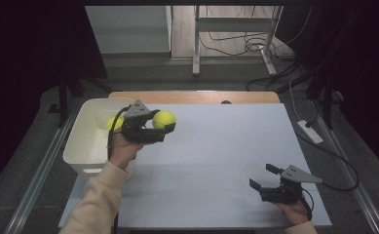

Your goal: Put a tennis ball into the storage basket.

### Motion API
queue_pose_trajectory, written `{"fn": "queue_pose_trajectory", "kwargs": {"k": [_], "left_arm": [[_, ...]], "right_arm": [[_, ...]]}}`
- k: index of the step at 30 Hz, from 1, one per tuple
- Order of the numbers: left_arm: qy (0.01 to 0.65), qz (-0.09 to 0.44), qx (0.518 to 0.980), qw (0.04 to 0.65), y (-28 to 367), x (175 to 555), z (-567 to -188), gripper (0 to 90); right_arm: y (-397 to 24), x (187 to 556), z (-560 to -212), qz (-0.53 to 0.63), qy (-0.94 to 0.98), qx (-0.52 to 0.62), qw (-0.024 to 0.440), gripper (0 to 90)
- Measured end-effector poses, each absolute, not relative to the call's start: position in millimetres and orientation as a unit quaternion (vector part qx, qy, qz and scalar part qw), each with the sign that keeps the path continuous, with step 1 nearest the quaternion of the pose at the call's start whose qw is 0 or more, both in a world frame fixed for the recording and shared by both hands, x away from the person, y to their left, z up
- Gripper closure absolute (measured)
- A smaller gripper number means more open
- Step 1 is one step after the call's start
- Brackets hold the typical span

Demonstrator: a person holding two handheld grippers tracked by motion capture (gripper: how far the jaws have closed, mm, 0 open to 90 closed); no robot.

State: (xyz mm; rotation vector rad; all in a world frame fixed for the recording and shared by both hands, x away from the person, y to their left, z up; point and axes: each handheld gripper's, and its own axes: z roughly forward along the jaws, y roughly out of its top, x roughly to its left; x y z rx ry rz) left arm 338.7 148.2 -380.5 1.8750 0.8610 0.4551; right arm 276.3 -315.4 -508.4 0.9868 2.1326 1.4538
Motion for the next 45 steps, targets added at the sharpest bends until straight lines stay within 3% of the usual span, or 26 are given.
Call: {"fn": "queue_pose_trajectory", "kwargs": {"k": [45], "left_arm": [[0.42, 0.225, 0.742, 0.472, 216, 324, -386, 27.1]], "right_arm": [[-314, 276, -508, 0.517, 0.759, 0.35, 0.187, 9.0]]}}
